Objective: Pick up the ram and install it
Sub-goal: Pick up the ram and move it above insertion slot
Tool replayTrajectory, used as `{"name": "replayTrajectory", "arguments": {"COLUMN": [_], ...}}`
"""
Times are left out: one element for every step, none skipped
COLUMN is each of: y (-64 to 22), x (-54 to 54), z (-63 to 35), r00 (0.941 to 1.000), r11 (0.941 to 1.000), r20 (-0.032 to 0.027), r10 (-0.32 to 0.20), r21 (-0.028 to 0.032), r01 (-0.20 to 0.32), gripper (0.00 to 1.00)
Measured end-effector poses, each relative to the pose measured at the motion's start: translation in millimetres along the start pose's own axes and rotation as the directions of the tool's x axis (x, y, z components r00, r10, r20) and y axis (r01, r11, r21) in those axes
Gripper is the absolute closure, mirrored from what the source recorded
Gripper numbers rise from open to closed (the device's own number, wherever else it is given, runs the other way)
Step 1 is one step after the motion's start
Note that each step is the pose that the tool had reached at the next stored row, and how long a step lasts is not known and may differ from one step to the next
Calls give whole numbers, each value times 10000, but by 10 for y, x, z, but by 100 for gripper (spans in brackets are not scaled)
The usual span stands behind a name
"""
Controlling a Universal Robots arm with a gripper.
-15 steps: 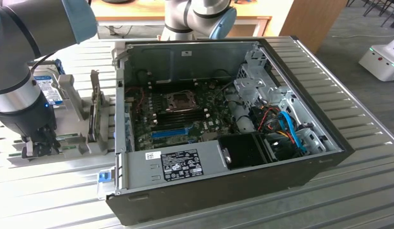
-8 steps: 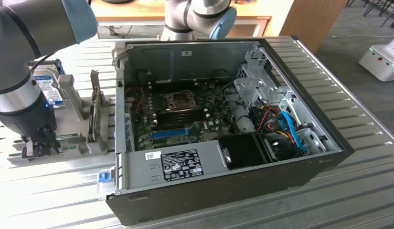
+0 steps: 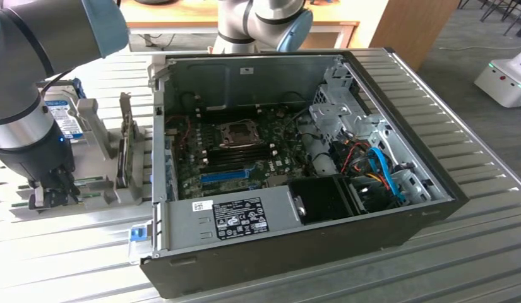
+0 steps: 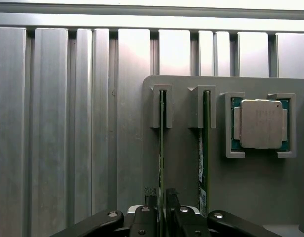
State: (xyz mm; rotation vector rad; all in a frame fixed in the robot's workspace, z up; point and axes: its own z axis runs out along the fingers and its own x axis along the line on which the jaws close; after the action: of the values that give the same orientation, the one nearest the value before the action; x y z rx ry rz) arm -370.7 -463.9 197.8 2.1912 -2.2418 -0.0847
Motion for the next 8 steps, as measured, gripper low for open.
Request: {"name": "replayTrajectory", "arguments": {"y": [0,0,0,0,0,0,0,0], "x": [0,0,0,0,0,0,0,0], "z": [0,0,0,0,0,0,0,0], "r00": [10000,10000,10000,10000,10000,10000,10000,10000], "r11": [10000,10000,10000,10000,10000,10000,10000,10000], "r20": [0,0,0,0,0,0,0,-1], "r10": [0,1,0,1,1,0,1,1], "r21": [0,0,0,0,0,0,-1,0], "r01": [0,-1,0,-1,-1,0,-1,-1], "gripper": [78,78,78,78,78,78,78,78]}}
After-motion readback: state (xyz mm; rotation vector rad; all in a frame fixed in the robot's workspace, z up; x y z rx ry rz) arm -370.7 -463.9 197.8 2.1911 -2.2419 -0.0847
